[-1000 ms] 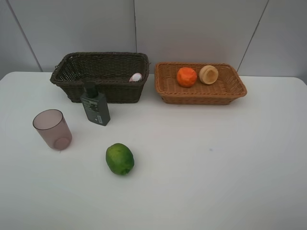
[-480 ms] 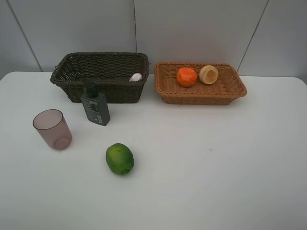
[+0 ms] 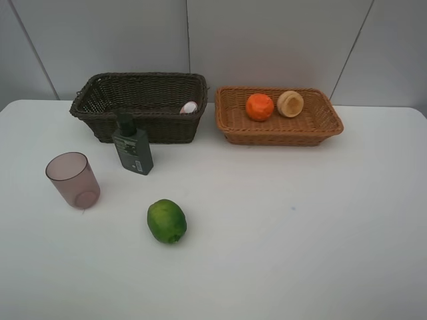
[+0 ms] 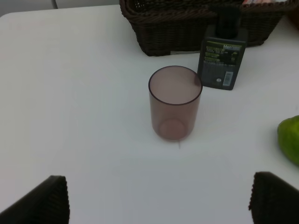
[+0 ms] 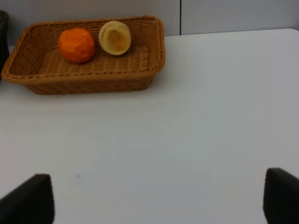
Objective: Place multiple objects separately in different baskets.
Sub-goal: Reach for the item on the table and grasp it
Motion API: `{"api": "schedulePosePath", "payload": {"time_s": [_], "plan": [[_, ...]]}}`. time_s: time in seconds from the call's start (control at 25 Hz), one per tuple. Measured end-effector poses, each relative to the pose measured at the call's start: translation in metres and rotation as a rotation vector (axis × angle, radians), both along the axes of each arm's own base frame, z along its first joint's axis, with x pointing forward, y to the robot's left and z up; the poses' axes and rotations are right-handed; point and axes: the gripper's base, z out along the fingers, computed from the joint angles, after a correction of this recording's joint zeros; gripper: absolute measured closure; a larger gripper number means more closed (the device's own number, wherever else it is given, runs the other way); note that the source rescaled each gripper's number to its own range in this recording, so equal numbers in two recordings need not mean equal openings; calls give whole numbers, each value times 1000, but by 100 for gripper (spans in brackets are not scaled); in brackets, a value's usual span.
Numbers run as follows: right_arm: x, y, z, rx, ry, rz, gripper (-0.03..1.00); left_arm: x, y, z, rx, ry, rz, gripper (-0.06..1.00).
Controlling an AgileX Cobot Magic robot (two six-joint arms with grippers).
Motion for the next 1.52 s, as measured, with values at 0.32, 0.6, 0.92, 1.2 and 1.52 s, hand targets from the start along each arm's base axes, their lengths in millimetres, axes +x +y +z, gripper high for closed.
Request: {"api": "schedulePosePath", "payload": {"time_s": [0.32, 0.6, 0.92, 1.2, 1.52], "plan": [[0, 0, 0, 0, 0, 0, 0, 8, -1, 3, 18, 49, -19, -5], [0, 0, 0, 0, -1, 0, 0, 52, -4, 38, 27, 225, -51, -5], [0, 0, 0, 0, -1, 0, 0, 128, -6, 67, 63, 394, -90, -5], [0, 0, 0, 0, -1, 0, 0, 181, -15, 56, 63, 541, -134, -5], [0, 0, 0, 0, -1, 0, 0, 207, -48, 28, 153, 661, -293, -5]]}}
